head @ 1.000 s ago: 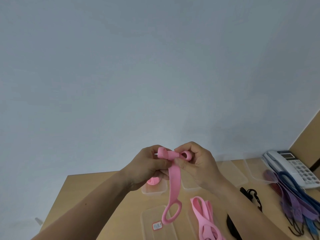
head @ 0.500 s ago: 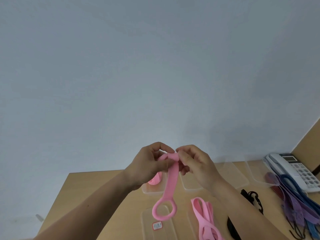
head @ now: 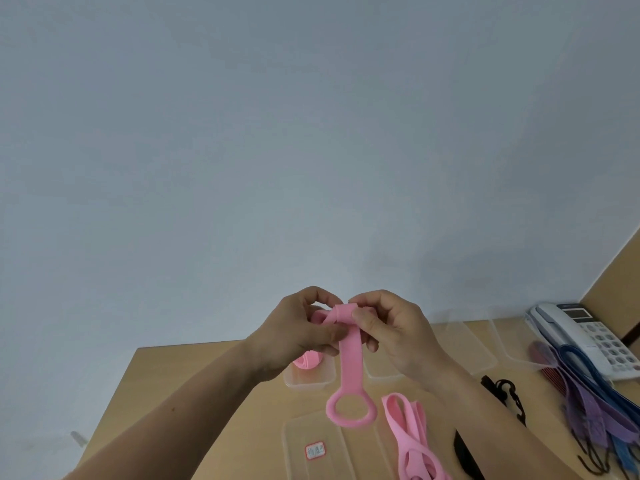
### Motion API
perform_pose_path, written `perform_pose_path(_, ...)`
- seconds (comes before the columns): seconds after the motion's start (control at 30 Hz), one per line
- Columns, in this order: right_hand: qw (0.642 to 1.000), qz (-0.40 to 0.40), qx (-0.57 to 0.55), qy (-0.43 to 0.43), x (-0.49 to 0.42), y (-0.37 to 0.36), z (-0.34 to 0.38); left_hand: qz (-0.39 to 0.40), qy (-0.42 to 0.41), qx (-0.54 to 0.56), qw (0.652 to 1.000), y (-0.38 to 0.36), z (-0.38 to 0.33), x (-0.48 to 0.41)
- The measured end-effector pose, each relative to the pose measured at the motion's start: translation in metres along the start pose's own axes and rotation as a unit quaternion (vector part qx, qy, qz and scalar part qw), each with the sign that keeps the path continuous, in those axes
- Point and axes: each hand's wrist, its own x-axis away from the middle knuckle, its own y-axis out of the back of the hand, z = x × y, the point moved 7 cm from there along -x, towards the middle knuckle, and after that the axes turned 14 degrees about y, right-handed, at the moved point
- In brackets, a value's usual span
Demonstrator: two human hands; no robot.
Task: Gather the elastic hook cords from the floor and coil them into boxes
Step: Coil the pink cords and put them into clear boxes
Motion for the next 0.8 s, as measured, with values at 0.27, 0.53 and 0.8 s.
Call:
perform_pose_path(0.27, 0.999, 0.020, -0.027, 0.004, 0.0045, -0.0021, -0.0011, 0.038, -0.005, 0.063, 0.997, -0.0048, -0.0045, 0.0024)
perform_pose_path(0.53, 0.992, -0.012, -0.098, -0.072, 0.0023, -0.0040, -0.0043, -0.017, -0.085, 0.019, 0.996, -0.0012, -0.0076, 0.0049)
perform_pose_path(0.8, 0.994, 0.031, -0.047, -0.089, 0.0025, -0.0035, -0.0006, -0.033, -0.078, -0.002, 0.996, -0.0010, -0.0048, 0.0074)
